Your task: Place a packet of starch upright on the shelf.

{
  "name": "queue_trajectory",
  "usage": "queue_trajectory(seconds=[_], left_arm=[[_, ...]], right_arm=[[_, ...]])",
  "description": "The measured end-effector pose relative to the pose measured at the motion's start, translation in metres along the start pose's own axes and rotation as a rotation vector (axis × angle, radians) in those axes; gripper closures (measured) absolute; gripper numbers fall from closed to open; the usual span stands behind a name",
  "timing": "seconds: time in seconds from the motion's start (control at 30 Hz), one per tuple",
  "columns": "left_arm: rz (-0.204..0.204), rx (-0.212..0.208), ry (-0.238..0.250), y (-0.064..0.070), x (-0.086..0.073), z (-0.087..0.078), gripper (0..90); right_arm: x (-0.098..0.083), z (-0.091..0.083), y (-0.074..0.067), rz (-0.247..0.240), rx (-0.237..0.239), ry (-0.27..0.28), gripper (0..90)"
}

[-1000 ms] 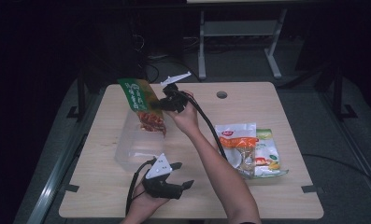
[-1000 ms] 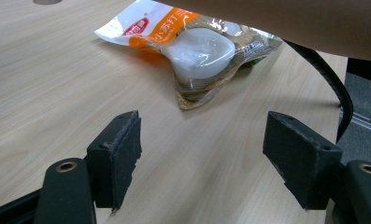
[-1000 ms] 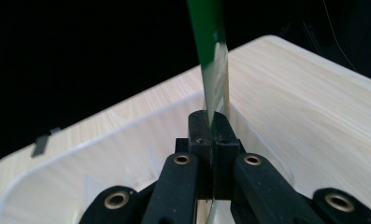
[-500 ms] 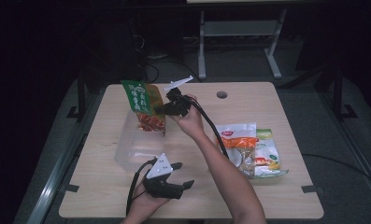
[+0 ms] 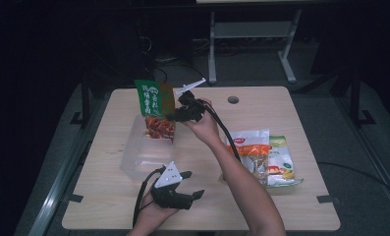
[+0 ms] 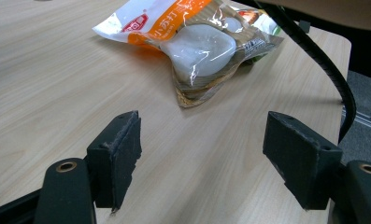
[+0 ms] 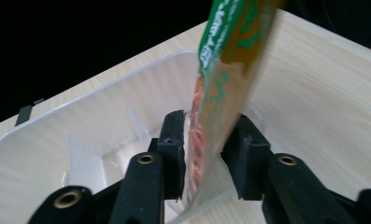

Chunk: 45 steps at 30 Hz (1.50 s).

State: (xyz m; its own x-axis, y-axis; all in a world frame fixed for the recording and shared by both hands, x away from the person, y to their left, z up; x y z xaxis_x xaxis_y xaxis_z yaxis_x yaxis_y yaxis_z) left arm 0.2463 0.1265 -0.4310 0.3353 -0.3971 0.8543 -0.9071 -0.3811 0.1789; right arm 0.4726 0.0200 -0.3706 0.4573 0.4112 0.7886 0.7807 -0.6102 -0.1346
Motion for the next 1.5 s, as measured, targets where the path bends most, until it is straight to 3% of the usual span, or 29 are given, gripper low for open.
queue_trajectory(seconds=[0.43, 0.6, 1.17, 1.5], left_arm=[[-0.002, 0.004, -0.001, 0.0, -0.001, 0.001, 27.2], [0.009, 0.003, -0.014, 0.0, -0.001, 0.001, 27.2], [0.016, 0.003, -0.027, 0.003, -0.002, 0.004, 27.1], [0.017, 0.001, -0.021, 0.004, -0.002, 0.004, 27.1]], right_arm=[[-0.014, -0.039, 0.015, 0.029, 0.002, -0.008, 56.9], [-0.023, -0.056, 0.02, 0.057, 0.044, 0.013, 53.9], [-0.068, -0.113, 0.037, 0.085, 0.005, -0.05, 50.8], [-0.094, -0.148, 0.048, 0.136, -0.027, -0.082, 48.1]])
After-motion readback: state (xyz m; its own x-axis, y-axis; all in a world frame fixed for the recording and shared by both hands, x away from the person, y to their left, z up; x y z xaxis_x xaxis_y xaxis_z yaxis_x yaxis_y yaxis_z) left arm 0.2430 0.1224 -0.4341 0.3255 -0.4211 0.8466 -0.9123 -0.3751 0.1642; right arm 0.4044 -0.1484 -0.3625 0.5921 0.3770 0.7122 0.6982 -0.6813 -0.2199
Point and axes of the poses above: each handheld gripper's, and its own axes: z roughly forward along the jaws, x roughly out of its top, y roughly to its right, the point moved 1 cm from there along z, roughly forward along the jaws, and after that the axes turned 10 degrees about -x, right-handed, at the moved point
